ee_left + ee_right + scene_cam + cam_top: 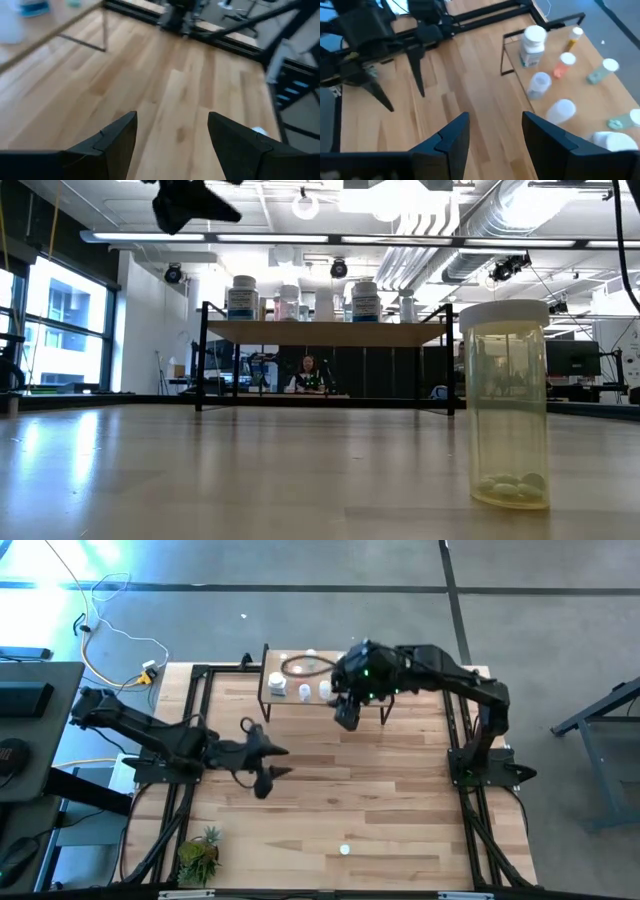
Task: Pick and place medicine bottles onto shelf by color
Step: Put the yellow pill on the shelf
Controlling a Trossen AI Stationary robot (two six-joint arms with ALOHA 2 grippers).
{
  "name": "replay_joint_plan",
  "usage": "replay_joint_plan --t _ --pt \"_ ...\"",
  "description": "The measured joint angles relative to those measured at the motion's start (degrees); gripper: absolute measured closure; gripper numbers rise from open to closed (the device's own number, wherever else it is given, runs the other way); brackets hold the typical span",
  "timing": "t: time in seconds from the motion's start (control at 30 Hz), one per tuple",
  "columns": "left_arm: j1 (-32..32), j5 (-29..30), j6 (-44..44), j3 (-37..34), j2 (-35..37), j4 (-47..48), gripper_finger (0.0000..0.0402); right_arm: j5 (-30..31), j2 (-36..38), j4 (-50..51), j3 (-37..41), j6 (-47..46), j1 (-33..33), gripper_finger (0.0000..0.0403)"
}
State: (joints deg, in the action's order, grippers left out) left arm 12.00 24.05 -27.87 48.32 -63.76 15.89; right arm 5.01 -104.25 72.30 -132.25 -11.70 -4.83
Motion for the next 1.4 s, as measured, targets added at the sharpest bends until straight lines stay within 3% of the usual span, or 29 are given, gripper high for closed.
replay_joint_plan --t 0.23,0.6,1.23,1.4 --pt "4.01 -0.19 5.72 -3.34 -0.10 -10.06 0.0170 5.90 0.00 -0.43 0.00 -3.35 8.85 0.0231" --pt "8.53 0.42 6.95 -3.50 0.18 -9.41 0.0170 17.57 -2.32 4.42 0.02 -11.38 19.26 0.0231" --pt "11.11 2.39 7.57 -3.50 7.06 -4.53 0.0170 20.93 -7.59 17.61 0.04 -23.96 26.13 0.0231" --pt "11.09 2.37 7.56 -3.48 7.51 -4.32 0.0170 21.23 -7.61 17.67 5.37 -25.86 27.49 0.0231"
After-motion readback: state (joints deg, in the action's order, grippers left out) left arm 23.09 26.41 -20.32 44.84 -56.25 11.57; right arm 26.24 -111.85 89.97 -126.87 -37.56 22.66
